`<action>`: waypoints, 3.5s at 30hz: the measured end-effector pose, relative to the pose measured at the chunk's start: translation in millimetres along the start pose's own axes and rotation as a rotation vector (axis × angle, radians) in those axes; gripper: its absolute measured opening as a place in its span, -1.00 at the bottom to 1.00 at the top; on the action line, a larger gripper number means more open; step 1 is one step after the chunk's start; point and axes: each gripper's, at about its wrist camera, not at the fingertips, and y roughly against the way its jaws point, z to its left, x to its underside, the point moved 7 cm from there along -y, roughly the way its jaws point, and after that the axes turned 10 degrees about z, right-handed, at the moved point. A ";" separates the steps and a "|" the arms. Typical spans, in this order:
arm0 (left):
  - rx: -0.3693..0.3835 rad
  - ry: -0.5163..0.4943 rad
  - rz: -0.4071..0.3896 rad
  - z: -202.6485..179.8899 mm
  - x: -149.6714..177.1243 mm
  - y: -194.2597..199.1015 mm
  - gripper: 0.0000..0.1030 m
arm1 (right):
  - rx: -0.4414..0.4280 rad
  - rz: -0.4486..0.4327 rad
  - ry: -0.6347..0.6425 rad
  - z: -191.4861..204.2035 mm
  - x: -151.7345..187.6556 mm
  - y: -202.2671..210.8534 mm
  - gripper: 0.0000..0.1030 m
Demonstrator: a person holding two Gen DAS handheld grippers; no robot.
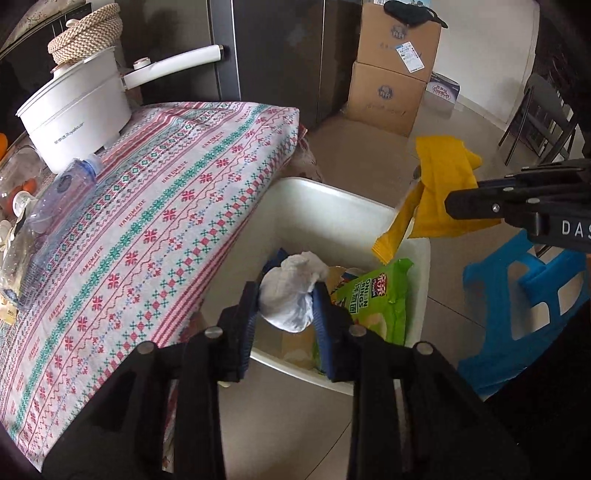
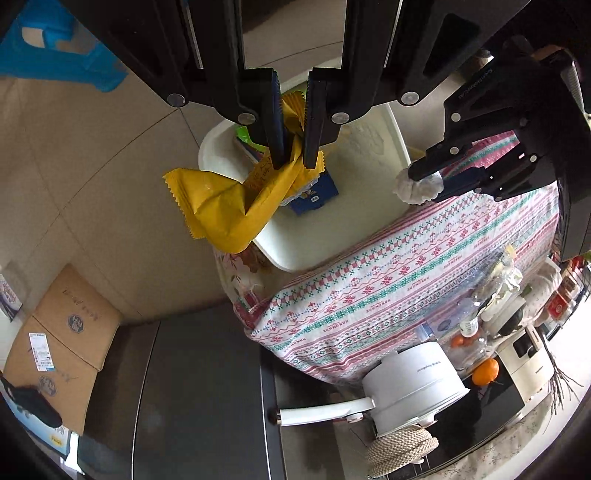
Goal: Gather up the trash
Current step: 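Carry tissue and wrapper over the white bin and open both tools, then close the left tool around the clear plastic water bottle on the cloth, then grasp the white paper sachet with the right tool while the left holds the bottle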
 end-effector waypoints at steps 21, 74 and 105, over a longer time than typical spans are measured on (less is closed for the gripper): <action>-0.071 0.086 0.020 35.4 18.0 22.8 0.63 | -0.029 0.026 0.018 15.2 -4.6 -8.8 -0.79; -0.160 0.216 0.117 278.0 -1.5 25.4 0.64 | -0.115 0.064 0.060 133.4 -79.8 -49.7 0.51; -0.106 0.344 0.137 247.5 -10.0 32.3 0.15 | -0.163 0.077 -0.022 110.2 -93.8 -54.4 0.52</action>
